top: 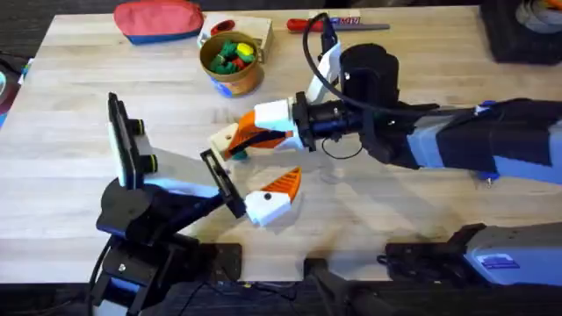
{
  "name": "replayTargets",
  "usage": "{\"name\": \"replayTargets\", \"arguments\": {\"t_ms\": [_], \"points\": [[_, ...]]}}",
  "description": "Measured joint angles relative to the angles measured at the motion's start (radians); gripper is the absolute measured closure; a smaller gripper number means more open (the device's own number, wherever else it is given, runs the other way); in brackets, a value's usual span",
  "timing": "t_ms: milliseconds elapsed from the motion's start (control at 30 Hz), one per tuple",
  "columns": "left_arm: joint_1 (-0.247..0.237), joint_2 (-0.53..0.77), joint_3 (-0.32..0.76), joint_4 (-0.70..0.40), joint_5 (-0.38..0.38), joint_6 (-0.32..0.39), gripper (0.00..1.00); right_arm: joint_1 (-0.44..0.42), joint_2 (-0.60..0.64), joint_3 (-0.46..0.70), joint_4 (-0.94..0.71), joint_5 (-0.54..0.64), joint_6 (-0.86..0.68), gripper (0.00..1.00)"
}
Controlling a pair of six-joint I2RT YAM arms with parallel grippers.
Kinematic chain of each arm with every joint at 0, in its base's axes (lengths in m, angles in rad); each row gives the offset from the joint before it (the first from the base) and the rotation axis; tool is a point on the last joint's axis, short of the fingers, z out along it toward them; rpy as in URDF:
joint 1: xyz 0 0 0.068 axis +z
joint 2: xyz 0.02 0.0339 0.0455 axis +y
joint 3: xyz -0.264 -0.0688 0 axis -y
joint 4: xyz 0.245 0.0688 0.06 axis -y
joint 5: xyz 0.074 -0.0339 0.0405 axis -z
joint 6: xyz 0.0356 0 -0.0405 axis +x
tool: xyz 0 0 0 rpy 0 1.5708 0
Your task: Pick up the gripper from the table and insert it into the empty holder that is missing its gripper. Then pick up a screw, insert it into the mounting hole, and use the screwdriver to tighten it. Finally, clean up the table by picking up the vegetable and placing it into the bucket.
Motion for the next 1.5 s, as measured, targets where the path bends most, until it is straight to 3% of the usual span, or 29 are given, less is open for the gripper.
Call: {"name": "replayTargets", "arguments": {"t_ms": [733,1100,1267,1433,1500], "points": [[0.0,0.0,0.0,0.0,0.001,0.007,0.015,-0.005,0.0,0.0,-0.001,-0.022,-0.008,0.578],[-0.016,0.0,0.0,-0.004,0.083,0.01,0.015,-0.015,0.0,0.0,0.009,-0.119,-0.016,0.496],[-0.016,0.0,0.0,-0.005,0.09,0.01,0.014,-0.028,0.0,0.0,0.011,-0.126,-0.035,0.364],[-0.016,0.0,0.0,-0.005,0.09,0.01,0.014,-0.086,0.0,0.0,0.011,-0.114,-0.088,0.125],[-0.016,0.0,0.0,-0.005,0.09,0.01,0.014,-0.168,0.0,0.0,0.011,-0.094,-0.142,0.012]]}}
